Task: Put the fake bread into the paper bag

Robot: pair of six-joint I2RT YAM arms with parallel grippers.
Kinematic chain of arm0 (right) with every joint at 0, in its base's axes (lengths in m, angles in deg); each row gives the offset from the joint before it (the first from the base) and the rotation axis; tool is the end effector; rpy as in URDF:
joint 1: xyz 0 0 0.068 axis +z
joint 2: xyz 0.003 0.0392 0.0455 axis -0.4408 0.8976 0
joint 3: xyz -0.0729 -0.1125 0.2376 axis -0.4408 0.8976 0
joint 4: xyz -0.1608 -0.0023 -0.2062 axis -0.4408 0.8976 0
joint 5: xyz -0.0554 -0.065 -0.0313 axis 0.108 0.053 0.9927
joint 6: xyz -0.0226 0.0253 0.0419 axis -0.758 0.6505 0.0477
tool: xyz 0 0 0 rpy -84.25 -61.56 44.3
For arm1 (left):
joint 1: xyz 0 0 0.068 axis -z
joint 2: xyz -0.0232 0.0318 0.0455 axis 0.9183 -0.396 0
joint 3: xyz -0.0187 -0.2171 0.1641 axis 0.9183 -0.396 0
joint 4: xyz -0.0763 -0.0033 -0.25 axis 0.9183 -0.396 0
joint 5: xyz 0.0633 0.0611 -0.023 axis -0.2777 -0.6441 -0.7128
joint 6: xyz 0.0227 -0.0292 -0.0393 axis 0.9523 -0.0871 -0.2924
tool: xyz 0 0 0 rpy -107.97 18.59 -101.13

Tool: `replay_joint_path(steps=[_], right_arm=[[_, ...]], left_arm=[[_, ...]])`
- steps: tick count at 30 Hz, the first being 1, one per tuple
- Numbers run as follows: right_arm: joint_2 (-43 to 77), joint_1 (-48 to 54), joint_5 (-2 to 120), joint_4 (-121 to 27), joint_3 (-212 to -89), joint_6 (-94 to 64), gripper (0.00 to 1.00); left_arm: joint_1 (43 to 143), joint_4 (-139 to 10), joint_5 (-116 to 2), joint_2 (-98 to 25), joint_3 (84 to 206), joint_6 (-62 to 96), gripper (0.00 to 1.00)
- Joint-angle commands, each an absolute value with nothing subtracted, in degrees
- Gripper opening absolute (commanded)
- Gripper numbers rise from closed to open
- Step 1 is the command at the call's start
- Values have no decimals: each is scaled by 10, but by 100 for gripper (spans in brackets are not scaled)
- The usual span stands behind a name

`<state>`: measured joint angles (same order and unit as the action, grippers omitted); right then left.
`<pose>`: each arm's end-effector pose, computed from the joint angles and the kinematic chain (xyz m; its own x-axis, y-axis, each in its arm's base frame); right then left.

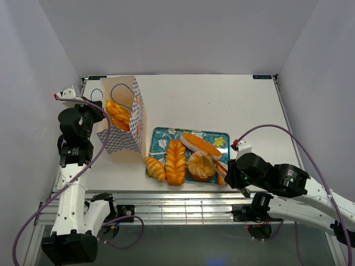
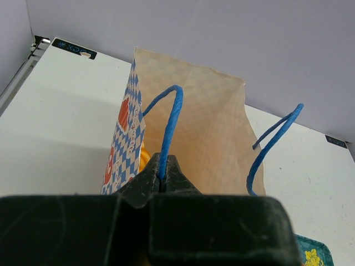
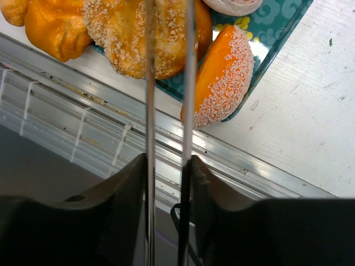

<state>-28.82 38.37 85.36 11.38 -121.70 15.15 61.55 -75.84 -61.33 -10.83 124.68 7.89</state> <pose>0.0556 0.0899 0.2944 -0.7139 -0.1697 -0.6793 -0.4156 0.8835 0.2162 0.1981 0.0152 0.3718 -0.0990 -0.3650 -0.9257 -0.0585 0.9308 -0.3607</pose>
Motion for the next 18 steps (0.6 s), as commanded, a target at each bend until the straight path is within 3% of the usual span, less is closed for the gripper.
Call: replay_joint_path(steps=[1,10,18], right_arm=[[-288,384,858,85,-1234,157,35],[-268,384,864,83,-1306,143,8],[-254,384,883,64,-1400,120,8]], left_arm=[[618,-766,-614,-102,1242,84,0],[626,-766,-615,-107,1260,88,0],[641,-799,-597,-138,1336,96,0]])
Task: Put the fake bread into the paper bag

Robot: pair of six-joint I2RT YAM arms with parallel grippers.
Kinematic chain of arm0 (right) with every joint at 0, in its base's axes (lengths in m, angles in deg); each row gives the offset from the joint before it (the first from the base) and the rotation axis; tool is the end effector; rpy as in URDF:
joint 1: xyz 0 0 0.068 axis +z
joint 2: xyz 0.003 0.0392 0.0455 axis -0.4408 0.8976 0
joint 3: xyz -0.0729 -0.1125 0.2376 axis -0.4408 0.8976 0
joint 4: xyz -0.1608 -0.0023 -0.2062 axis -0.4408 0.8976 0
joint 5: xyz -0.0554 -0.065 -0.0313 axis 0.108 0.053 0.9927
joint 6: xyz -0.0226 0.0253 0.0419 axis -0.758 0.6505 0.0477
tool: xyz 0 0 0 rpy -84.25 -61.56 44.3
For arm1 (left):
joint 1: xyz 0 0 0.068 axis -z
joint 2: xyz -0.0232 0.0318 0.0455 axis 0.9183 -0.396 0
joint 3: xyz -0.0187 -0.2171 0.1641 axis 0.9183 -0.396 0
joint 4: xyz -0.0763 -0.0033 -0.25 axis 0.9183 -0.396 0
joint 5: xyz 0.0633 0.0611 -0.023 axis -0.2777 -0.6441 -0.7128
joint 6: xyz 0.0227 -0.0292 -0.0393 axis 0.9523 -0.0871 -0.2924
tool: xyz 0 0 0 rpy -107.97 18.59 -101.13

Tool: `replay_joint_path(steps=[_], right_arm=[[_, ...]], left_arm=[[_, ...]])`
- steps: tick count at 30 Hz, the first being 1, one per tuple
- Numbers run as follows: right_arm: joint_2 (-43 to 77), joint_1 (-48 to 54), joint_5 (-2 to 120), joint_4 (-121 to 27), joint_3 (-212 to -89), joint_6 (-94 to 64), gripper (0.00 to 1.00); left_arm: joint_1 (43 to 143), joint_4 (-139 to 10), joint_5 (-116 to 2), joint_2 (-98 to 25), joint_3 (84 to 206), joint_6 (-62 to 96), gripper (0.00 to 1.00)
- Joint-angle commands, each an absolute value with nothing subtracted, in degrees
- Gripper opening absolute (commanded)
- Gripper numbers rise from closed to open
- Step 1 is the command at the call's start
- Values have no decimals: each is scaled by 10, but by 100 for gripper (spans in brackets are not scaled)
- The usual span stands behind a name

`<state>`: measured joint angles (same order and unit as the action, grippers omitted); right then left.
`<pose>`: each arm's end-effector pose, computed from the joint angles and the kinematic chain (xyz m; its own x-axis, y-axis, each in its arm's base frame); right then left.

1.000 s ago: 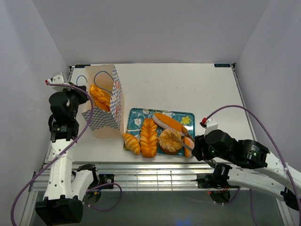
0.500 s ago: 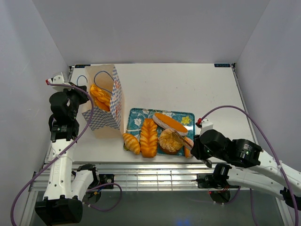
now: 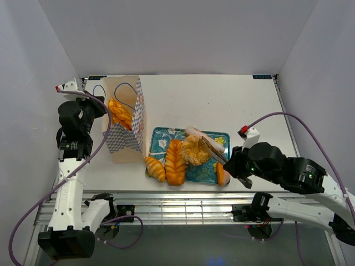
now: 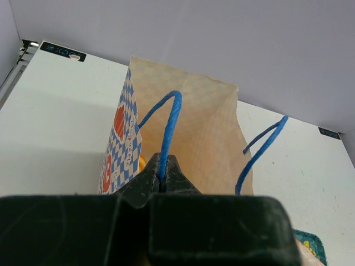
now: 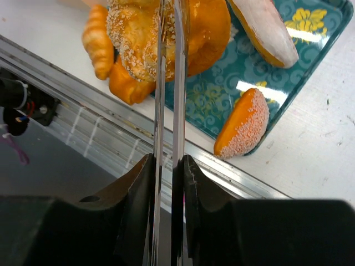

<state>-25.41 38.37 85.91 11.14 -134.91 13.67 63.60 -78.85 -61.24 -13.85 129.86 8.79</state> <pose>0.0561 0.0902 0.3581 -0.6451 -0.0751 -0.7604 -0.4480 0.8433 0.2968 0.2063 0.0084 0.3880 -0.1267 -0.3472 -0.9292 -0.0271 0.9376 -0.3467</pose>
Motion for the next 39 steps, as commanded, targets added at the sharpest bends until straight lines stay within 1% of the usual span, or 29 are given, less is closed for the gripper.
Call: replay_joint_path(steps=[1,5,12,13,20,26,33,39], right_arm=[[-252,384,882,59,-1405,113,8],[-238,385,874,21,-1426,91,8],[-191,384,873,-131,-1473,43,8],[-173,384,871,-175,-1480,36,8],[-95,384,866,-341,-1546,0,8],[-24,384,858,-427,-1590,-11,8],[52,383,866,-566,-1603,-8,8],[84,369,876,-626,-1575,10,8]], left_arm=[[642,-803,-595,-139,1341,95,0],[643,-808,-582,-142,1356,90,0],[643,-817,-543,-148,1371,66,0],[643,-814,-526,-148,1372,61,0],[644,-809,-489,-140,1366,50,0],[643,-783,-479,-125,1349,43,0],[643,-780,-462,-131,1348,39,0],[647,-782,-464,-128,1343,43,0]])
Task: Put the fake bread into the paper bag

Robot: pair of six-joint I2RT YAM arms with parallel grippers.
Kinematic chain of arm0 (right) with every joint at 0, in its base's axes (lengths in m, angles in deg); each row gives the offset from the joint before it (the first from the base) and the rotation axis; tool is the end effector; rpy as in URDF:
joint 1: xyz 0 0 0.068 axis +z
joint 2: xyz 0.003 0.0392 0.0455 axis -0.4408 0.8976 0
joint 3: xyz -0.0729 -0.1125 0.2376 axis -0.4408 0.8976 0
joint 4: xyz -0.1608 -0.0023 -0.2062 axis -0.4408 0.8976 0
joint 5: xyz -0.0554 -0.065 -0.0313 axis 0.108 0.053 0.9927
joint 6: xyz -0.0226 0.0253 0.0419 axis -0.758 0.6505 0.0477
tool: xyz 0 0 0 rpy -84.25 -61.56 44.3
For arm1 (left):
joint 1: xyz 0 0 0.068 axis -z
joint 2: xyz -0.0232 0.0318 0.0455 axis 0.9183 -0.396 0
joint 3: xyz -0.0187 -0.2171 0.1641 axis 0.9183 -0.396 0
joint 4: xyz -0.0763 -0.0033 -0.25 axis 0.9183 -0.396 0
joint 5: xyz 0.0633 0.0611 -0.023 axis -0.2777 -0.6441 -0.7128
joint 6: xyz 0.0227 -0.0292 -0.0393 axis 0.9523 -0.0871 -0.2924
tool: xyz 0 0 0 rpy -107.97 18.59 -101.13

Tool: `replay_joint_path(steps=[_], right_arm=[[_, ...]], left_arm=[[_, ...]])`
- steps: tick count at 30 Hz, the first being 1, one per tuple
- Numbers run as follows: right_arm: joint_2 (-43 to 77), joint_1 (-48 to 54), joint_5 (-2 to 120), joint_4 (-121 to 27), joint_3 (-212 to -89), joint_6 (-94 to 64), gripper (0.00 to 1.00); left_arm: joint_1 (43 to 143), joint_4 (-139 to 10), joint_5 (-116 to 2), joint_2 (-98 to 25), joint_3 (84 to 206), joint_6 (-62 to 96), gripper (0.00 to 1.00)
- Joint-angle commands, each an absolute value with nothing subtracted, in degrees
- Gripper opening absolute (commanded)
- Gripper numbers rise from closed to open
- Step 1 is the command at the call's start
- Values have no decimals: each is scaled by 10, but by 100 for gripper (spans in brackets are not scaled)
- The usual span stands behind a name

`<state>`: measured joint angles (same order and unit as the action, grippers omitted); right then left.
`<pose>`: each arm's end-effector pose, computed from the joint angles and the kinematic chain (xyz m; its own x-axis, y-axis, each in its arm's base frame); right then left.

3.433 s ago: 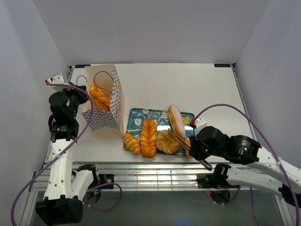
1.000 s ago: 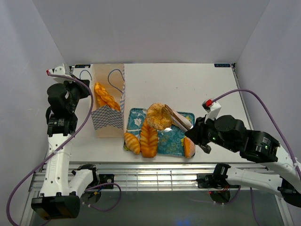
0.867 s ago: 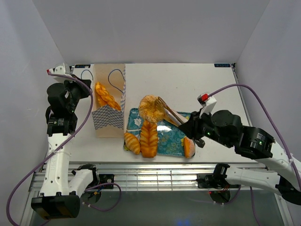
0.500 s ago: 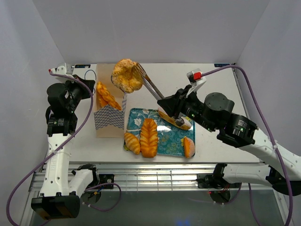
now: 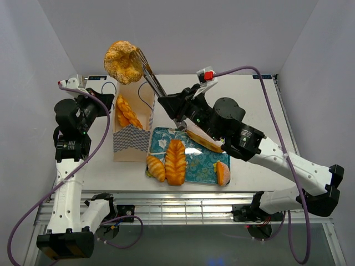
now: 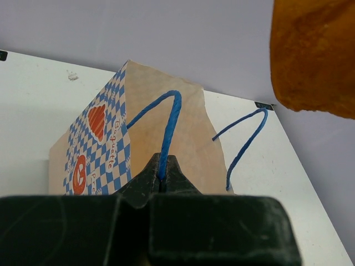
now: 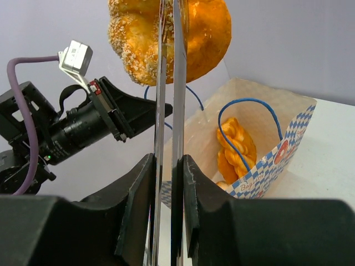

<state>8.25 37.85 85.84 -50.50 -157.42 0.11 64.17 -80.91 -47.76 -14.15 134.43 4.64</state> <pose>0.1314 0.2426 0.4915 -0.1765 0.4479 -0.8765 -0.6927 0.5760 0.4339 0.2001 -0.0021 0.4108 -0.1880 -0.3974 -0.8982 0.2000 0.8798 -0.4312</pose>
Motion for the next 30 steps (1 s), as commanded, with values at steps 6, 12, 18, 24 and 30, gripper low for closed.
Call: replay_joint_path(steps=[6,12,18,24,30], right_arm=[[120,317,834,-663,-1525,54,8],[127,296,809,-650,-1483,71,8],[87,294,777,-582,-1465,61,8],[57,294,751,-504,-1469,48,10],[79,294,724,-449,-1503,33,36]], left_arm=[[654,-786,-475,-127,1345,51,0],[679,-790,-495,-124,1343,59,0],[687,-792,-522,-120,1333,67,0],[687,-797,-560,-122,1322,70,0],[687,-784,-562,-119,1308,74,0]])
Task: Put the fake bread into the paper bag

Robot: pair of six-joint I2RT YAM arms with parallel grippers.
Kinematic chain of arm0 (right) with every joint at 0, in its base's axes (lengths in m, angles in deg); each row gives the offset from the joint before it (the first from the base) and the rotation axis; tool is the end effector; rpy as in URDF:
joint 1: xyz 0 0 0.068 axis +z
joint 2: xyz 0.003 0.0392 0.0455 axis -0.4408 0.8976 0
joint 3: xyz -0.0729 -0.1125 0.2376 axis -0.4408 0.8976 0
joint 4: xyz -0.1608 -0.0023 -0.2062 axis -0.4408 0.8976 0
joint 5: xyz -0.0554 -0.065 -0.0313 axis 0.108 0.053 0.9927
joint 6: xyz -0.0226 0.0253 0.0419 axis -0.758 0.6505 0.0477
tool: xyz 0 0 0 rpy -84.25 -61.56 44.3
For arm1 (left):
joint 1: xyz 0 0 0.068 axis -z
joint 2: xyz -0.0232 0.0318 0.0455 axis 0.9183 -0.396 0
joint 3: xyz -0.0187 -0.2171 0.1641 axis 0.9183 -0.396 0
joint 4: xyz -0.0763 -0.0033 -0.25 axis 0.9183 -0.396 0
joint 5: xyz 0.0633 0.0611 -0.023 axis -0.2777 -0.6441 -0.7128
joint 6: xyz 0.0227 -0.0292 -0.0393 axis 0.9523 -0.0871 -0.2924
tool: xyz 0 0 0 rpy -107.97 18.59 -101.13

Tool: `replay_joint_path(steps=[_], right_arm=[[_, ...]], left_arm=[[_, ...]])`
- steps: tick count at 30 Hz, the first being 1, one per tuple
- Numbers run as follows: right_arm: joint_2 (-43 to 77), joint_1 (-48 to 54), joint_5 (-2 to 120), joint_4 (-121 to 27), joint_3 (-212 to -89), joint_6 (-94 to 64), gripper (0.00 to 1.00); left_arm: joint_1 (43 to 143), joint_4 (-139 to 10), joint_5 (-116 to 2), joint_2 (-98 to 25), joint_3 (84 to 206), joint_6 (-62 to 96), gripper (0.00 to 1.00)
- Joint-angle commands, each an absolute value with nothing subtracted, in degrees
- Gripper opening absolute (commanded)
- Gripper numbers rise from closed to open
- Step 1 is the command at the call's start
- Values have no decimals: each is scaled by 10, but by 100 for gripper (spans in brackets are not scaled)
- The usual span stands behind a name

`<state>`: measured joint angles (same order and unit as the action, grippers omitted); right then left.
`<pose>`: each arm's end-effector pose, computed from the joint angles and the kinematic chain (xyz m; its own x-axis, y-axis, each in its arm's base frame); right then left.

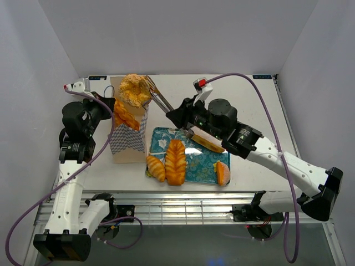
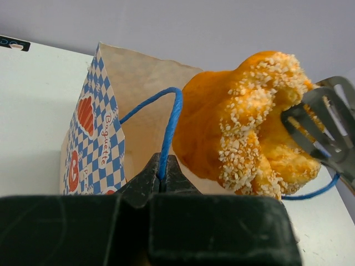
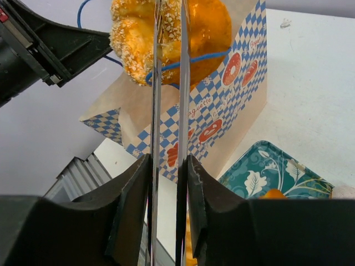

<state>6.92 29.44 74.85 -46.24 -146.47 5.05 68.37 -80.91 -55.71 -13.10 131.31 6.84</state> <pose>0.1670 0.2347 0.4237 -0.3442 0.2932 -0.8919 -0.6506 0.6104 0.4517 0.1998 -0.0120 0.3953 -0.1898 -0.3619 -0.9127 0.1344 0.9113 -0.3892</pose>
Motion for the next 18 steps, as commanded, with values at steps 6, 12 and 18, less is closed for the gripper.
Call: replay_joint_path(steps=[6,12,18], right_arm=[[128,294,698,-439,-1542,29,41],[157,294,689,-442,-1571,31,44],[177,294,686,-424,-1623,25,48]], left_arm=[[687,-773,-562,-112,1295,80,0],[692,-772,-585,-104,1286,93,0],[705,-783,-669,-81,1284,123,0]])
